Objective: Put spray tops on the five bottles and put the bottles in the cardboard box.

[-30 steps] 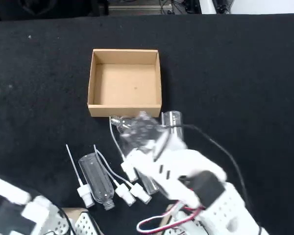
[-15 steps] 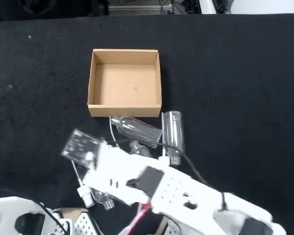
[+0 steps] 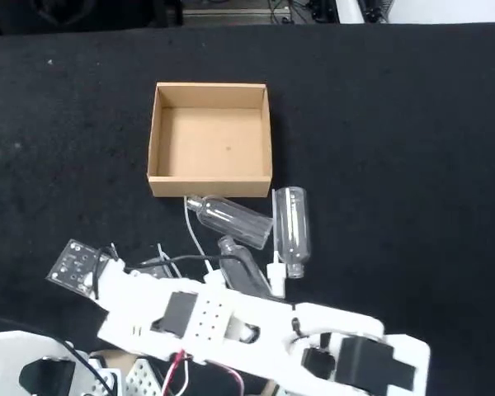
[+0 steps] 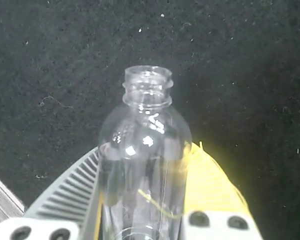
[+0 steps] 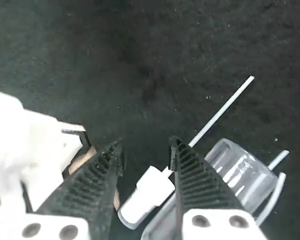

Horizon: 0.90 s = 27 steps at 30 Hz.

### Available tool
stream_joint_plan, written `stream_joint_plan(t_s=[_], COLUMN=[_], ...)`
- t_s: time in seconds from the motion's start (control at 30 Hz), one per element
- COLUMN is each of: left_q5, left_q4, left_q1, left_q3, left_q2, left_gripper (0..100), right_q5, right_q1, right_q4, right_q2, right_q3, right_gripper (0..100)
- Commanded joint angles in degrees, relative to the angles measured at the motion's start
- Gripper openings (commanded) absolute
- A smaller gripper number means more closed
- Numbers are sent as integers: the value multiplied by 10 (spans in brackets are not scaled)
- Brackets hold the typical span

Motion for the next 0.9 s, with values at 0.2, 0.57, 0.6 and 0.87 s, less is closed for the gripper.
stream_joint_plan(t_s=[0.2, 0.57, 0.6, 0.87], left_q5=[-5, -5, -6, -7], left_q4=[9, 4, 4, 4], left_q1=[-5, -4, -4, -3], left_q3=[-29, -31, -31, -32], left_q2=[-10, -10, -10, -10], left_gripper=[30, 30, 30, 30], right_q5=[-39, -42, -43, -43], right_q1=[3, 18, 28, 47], right_q4=[-13, -15, -17, -18], right_q2=[53, 101, 109, 121], right_q3=[-75, -66, -67, -68], right_gripper=[121, 121, 121, 121])
